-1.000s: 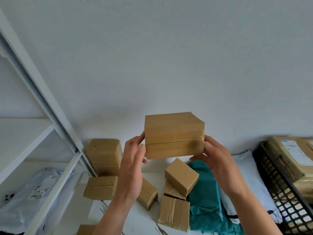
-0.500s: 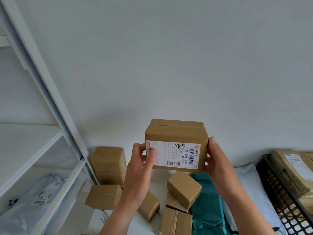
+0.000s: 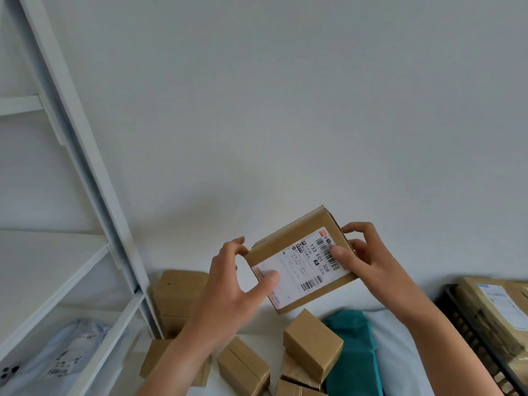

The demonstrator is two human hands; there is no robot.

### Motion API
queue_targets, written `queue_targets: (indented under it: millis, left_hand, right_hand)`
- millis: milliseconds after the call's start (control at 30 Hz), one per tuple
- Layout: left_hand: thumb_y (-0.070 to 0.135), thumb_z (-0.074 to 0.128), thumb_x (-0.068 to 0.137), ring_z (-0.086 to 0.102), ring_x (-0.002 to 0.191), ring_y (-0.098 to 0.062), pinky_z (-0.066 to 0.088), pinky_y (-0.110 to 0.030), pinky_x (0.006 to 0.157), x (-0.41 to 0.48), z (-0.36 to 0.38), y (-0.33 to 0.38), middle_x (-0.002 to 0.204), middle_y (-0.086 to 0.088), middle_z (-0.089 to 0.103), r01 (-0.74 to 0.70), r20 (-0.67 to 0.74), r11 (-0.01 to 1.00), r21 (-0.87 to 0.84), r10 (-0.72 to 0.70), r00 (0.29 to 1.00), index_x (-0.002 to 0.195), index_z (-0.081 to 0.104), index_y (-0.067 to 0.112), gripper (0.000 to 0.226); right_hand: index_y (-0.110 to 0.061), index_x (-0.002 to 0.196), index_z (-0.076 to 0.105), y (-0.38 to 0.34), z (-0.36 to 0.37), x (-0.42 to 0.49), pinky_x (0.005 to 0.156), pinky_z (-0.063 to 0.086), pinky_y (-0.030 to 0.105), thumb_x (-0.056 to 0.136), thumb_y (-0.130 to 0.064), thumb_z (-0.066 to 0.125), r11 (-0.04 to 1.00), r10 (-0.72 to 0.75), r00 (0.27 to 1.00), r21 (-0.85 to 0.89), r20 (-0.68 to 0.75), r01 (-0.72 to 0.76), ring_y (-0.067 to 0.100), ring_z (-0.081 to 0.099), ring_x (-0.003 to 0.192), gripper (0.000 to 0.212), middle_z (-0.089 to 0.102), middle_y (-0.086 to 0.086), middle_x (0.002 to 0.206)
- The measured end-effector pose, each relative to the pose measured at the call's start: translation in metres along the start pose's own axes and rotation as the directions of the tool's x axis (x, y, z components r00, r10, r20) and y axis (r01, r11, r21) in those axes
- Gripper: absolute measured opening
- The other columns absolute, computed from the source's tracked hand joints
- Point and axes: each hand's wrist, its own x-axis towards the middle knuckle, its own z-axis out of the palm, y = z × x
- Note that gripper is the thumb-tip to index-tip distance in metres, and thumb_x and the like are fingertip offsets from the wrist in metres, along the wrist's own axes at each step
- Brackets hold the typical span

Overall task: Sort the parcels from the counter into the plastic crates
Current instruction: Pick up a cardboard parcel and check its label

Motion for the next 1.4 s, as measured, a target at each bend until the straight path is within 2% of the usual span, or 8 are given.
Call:
queue_targets:
  millis: [133,267,433,633,800,1000,1133,1400]
  left_hand:
    - [0.076,0.072,0.076,0.052,0.138,-0.002,0.046,-0.037,0.117,0.022,-0.02,0.012,0.147,0.034,0.051,-0.05,0.193,0.993,-0.107,0.07,0.979,0.11,0.049,0.048,0.05]
    - [0.053,0.078,0.079,0.069,0.122,-0.015,0.055,-0.037,0.097,0.034,-0.027,0.032,0.137,0.014,0.068,-0.052,0.198,0.956,-0.287,0.112,0.974,0.085,0.047,0.022,0.044]
    - [0.038,0.078,0.078,0.076,0.104,-0.017,0.059,-0.031,0.074,0.035,-0.021,0.059,0.108,0.008,0.078,-0.019,0.258,0.955,-0.295,0.099,0.961,0.088,0.043,0.005,0.049]
    - [0.057,0.073,0.072,0.078,0.101,-0.017,0.058,-0.046,0.097,0.047,-0.037,0.091,0.111,0.008,0.079,-0.079,0.018,0.905,-0.418,0.095,0.995,0.107,0.048,-0.013,0.081]
    - [0.04,0.076,0.091,0.077,0.103,-0.013,0.06,-0.032,0.082,0.054,-0.048,0.107,0.114,0.012,0.078,-0.141,0.025,0.925,-0.354,0.16,0.987,0.103,0.046,-0.008,0.059]
    - [0.052,0.074,0.072,0.076,0.108,-0.015,0.063,-0.03,0.085,0.049,-0.063,0.12,0.122,0.016,0.076,-0.193,0.098,0.9,-0.39,0.249,0.964,0.124,0.052,-0.005,0.081]
    - [0.051,0.075,0.073,0.075,0.111,-0.018,0.063,-0.034,0.086,0.049,-0.066,0.13,0.124,0.013,0.076,-0.225,0.111,0.893,-0.39,0.288,0.951,0.129,0.05,-0.005,0.083]
    - [0.054,0.073,0.076,0.073,0.114,-0.021,0.06,-0.032,0.08,0.074,-0.054,0.123,0.125,0.011,0.075,-0.229,0.103,0.905,-0.36,0.283,0.954,0.11,0.043,-0.011,0.078]
  right_hand:
    - [-0.027,0.128,0.056,-0.024,-0.019,0.019,0.091,0.054,0.037,0.089,-0.054,0.066,1.0,-0.001,0.997,0.022,0.074,0.0,0.022,0.075,0.094,0.048,0.08,0.006,0.104]
    - [-0.03,0.121,0.067,-0.05,-0.032,0.033,0.093,0.056,0.037,0.094,-0.055,0.064,0.999,-0.017,0.991,-0.034,0.131,0.022,0.022,0.073,0.1,0.038,0.079,0.004,0.107]
    - [-0.033,0.118,0.068,-0.077,-0.024,0.047,0.095,0.054,0.041,0.087,-0.07,0.059,0.982,-0.047,0.993,-0.178,0.111,0.066,0.021,0.073,0.101,0.049,0.078,-0.001,0.104]
    - [-0.057,0.144,0.037,-0.081,-0.019,0.038,0.099,0.059,0.04,0.074,-0.086,0.064,0.997,-0.082,0.996,-0.002,0.037,0.082,0.014,0.071,0.116,0.08,0.065,-0.01,0.136]
    - [-0.053,0.142,0.044,-0.083,-0.008,0.02,0.103,0.057,0.042,0.087,-0.05,0.076,0.989,-0.135,0.982,0.079,0.133,0.126,0.028,0.072,0.116,0.063,0.072,0.001,0.131]
    - [-0.05,0.142,0.045,-0.093,-0.016,0.007,0.105,0.053,0.048,0.079,-0.053,0.08,0.967,-0.249,0.964,0.079,0.096,0.242,0.031,0.071,0.116,0.072,0.072,0.003,0.131]
    - [-0.053,0.136,0.048,-0.098,-0.02,0.002,0.099,0.057,0.035,0.077,-0.052,0.078,0.952,-0.305,0.95,0.054,0.073,0.302,0.026,0.072,0.116,0.066,0.073,0.001,0.128]
    - [-0.049,0.139,0.048,-0.09,-0.017,0.018,0.103,0.055,0.037,0.086,-0.041,0.074,0.96,-0.275,0.961,0.051,0.009,0.275,0.02,0.071,0.117,0.059,0.076,-0.002,0.124]
